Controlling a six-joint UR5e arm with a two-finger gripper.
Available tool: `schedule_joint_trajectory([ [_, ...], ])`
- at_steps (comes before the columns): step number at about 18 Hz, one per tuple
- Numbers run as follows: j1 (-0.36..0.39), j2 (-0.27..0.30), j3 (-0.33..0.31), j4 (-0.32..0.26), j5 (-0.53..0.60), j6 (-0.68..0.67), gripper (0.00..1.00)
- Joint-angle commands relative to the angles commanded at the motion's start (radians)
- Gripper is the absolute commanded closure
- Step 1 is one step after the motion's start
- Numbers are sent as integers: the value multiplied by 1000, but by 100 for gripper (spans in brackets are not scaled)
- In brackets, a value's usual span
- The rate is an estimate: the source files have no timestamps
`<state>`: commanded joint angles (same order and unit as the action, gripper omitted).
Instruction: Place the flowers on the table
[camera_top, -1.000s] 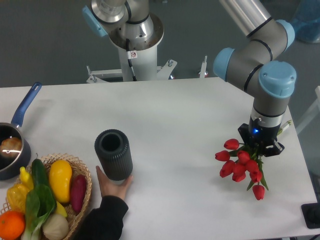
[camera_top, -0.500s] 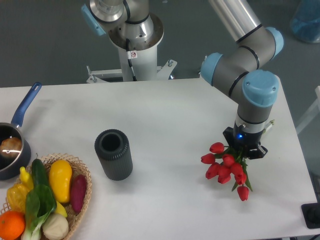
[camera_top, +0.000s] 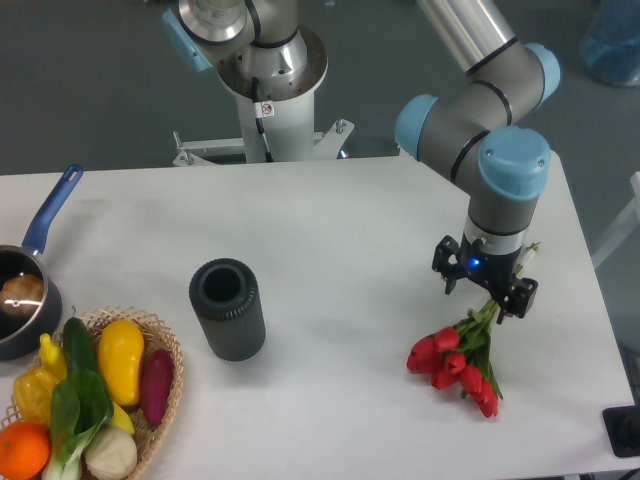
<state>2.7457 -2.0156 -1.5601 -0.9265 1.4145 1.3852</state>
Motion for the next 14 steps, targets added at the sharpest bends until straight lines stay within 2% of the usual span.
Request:
schedule_joint_trajectory([
  [7,61,-58,64,-8,-2,0,0],
  [11,63,-92,86,-20,60,-2,0],
  [14,63,-113,175,-125,64,-2,0],
])
